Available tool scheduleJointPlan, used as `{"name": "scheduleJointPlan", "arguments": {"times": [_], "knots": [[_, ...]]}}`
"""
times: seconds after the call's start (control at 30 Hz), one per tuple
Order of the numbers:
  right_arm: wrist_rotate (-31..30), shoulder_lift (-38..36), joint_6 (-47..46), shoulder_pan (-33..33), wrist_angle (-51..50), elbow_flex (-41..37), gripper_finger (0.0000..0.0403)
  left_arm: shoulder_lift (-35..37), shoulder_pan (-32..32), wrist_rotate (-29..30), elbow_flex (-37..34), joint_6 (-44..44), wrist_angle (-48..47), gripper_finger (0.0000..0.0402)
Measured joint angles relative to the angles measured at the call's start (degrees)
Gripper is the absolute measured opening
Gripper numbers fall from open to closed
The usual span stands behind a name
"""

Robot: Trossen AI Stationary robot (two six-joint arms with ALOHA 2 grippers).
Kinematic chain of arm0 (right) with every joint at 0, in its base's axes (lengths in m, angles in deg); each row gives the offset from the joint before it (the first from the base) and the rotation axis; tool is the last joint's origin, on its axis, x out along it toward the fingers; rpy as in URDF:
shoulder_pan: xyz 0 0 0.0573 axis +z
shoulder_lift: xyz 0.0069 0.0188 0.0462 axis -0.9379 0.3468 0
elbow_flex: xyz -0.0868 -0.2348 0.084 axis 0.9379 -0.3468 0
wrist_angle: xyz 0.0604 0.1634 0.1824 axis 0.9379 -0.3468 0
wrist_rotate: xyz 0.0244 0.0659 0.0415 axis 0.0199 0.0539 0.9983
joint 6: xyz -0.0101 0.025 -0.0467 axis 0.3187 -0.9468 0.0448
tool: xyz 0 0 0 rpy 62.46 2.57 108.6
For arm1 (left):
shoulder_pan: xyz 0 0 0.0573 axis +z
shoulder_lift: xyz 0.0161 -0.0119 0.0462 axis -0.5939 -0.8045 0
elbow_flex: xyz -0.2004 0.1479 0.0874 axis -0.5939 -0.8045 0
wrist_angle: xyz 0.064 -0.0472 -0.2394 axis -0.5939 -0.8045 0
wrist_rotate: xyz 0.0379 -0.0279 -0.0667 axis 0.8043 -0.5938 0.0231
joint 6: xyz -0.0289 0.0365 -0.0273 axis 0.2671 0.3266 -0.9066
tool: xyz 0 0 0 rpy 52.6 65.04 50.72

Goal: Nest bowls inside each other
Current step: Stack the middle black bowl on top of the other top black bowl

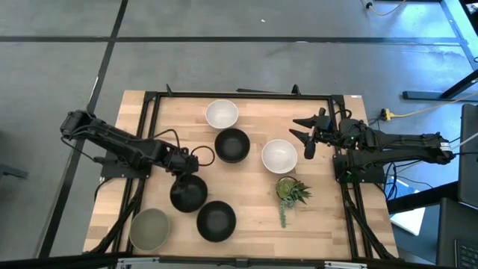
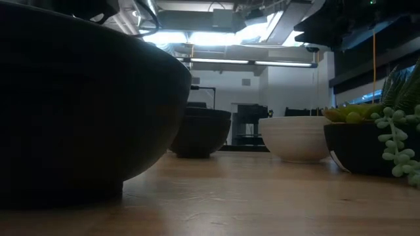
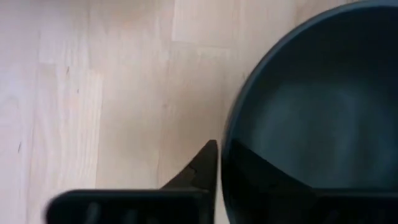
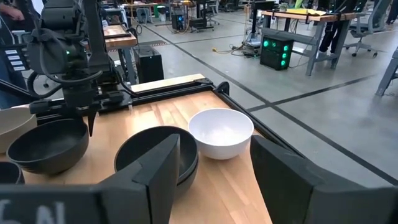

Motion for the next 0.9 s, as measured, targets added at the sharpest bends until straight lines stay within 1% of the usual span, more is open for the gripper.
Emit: {"name": "scheduleJointPlan", "arguments": {"times": [0.07,0.3,0.43,0.53,0.67,0.83,0.9], "knots": [[0.0,0.0,0.01,0.0,0.0,0.0,0.0198,0.02,0.76,-0.17,0.0,-0.07,0.02,0.0009],[0.0,0.0,0.04,0.0,-0.02,0.0,0.0198,0.07,4.81,0.86,0.15,-0.08,-0.03,0.0006],[0.0,0.0,0.09,0.0,-0.02,0.0,0.0198,0.39,9.01,1.26,2.94,1.54,-0.89,0.0004],[0.02,0.0,0.05,0.0,-0.13,0.0,0.0198,0.94,12.14,1.12,7.2,4.21,-2.24,0.0003],[0.02,0.0,0.02,0.0,-0.37,0.0,0.0198,0.92,16.47,0.51,14.77,7.88,-5.78,0.0003],[0.02,0.0,0.03,-0.02,-0.55,0.0,0.0198,-0.76,23.64,0.05,25.32,7.16,-8.81,0.0002],[0.02,0.0,0.0,-0.02,-0.55,0.0,0.0198,-2.32,26.3,-1.29,29.36,9.04,-10.24,0.0002]]}}
